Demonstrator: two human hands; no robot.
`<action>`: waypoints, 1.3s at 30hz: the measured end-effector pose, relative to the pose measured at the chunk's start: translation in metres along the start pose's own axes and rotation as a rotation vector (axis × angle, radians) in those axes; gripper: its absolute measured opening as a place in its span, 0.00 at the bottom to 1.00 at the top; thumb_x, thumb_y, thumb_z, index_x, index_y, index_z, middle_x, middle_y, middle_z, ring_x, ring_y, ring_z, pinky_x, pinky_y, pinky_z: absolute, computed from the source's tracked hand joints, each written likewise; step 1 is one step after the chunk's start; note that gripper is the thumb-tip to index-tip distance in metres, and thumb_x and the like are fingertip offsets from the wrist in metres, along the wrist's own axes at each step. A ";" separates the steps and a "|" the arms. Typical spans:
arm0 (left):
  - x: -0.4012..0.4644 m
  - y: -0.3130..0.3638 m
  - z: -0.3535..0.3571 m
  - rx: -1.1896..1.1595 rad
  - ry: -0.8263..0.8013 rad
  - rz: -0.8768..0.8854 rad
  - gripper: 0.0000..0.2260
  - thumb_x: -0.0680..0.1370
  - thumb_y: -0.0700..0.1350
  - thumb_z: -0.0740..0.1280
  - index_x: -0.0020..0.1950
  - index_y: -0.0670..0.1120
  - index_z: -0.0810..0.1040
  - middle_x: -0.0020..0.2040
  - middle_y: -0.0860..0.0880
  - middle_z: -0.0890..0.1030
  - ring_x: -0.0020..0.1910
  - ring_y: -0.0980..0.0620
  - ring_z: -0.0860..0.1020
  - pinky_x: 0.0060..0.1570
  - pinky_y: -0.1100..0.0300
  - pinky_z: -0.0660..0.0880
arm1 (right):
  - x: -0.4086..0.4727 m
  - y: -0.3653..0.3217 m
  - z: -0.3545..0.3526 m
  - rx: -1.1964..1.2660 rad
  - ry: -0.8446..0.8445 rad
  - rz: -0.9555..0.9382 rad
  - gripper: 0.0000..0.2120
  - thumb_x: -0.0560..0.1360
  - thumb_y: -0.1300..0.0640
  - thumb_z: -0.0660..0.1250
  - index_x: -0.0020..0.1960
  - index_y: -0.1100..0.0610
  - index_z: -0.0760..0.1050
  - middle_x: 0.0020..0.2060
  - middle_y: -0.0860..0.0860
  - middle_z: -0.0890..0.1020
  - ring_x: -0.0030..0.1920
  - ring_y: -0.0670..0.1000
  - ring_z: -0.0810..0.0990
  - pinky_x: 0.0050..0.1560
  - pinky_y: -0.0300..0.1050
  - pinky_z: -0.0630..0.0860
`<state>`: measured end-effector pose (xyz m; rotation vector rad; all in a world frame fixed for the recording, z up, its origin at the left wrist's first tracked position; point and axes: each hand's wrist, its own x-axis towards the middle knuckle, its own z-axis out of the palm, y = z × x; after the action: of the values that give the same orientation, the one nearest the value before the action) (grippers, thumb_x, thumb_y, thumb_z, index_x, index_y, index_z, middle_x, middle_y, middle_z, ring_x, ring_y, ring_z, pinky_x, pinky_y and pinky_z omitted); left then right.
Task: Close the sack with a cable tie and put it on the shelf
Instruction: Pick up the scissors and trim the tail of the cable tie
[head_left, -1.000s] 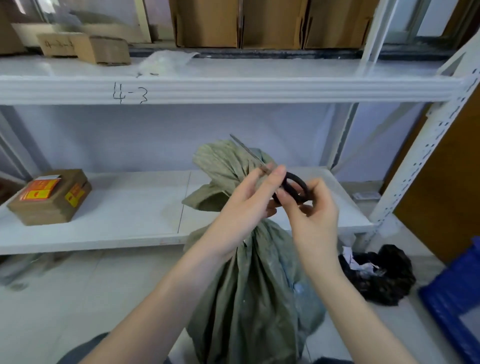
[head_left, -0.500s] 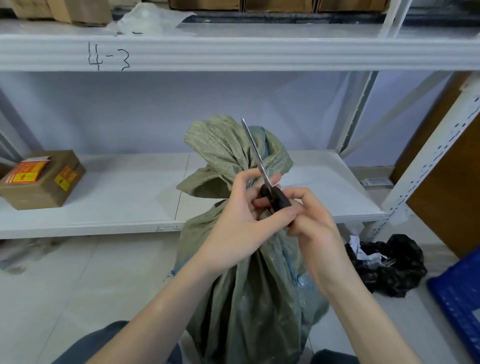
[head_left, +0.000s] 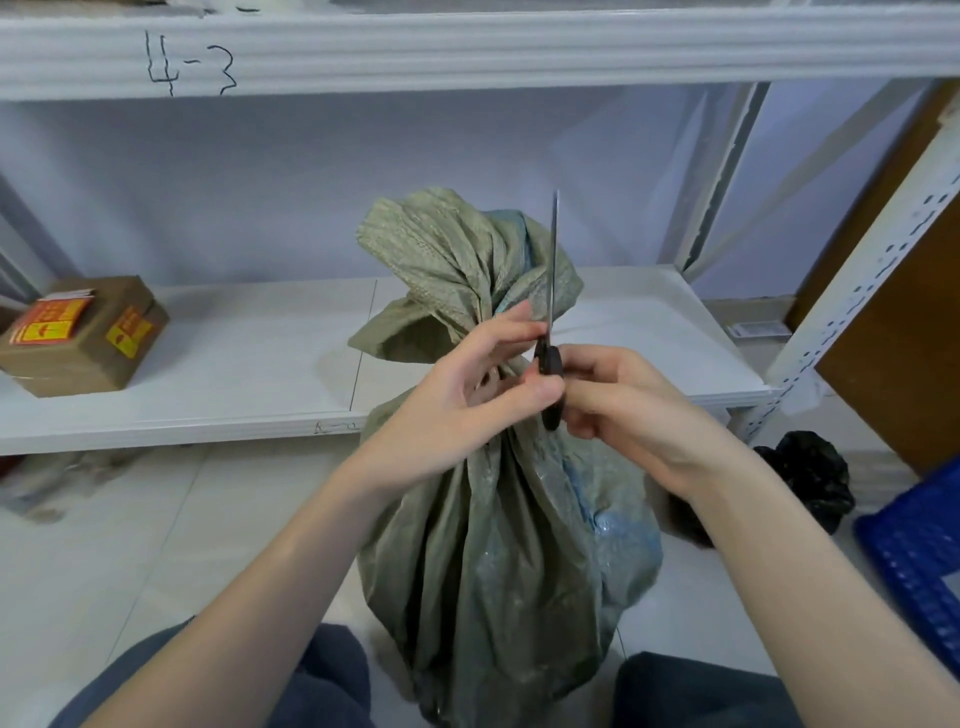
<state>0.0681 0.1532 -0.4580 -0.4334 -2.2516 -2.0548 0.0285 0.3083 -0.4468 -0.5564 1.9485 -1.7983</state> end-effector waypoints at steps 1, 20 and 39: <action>0.003 -0.002 -0.003 0.100 0.017 0.021 0.14 0.76 0.45 0.64 0.62 0.49 0.73 0.72 0.53 0.68 0.70 0.61 0.67 0.64 0.67 0.68 | 0.003 0.000 -0.002 -0.055 0.023 0.000 0.03 0.71 0.61 0.69 0.40 0.55 0.78 0.32 0.51 0.76 0.27 0.43 0.65 0.28 0.36 0.58; 0.040 -0.034 -0.028 0.679 0.537 0.160 0.02 0.72 0.41 0.73 0.44 0.46 0.83 0.38 0.52 0.78 0.33 0.61 0.76 0.38 0.70 0.72 | 0.028 0.017 0.000 -0.572 0.269 -0.103 0.22 0.65 0.39 0.70 0.42 0.58 0.73 0.27 0.45 0.70 0.24 0.40 0.68 0.25 0.31 0.63; 0.052 -0.013 -0.061 0.506 0.398 -0.055 0.06 0.73 0.48 0.72 0.36 0.52 0.81 0.34 0.52 0.83 0.33 0.53 0.84 0.45 0.49 0.82 | 0.021 0.036 -0.026 -0.982 0.285 -0.068 0.09 0.66 0.50 0.67 0.33 0.51 0.68 0.29 0.48 0.74 0.33 0.48 0.70 0.34 0.44 0.67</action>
<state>0.0065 0.1011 -0.4513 0.0692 -2.4085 -1.3468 -0.0040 0.3207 -0.4814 -0.6700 2.9983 -0.8597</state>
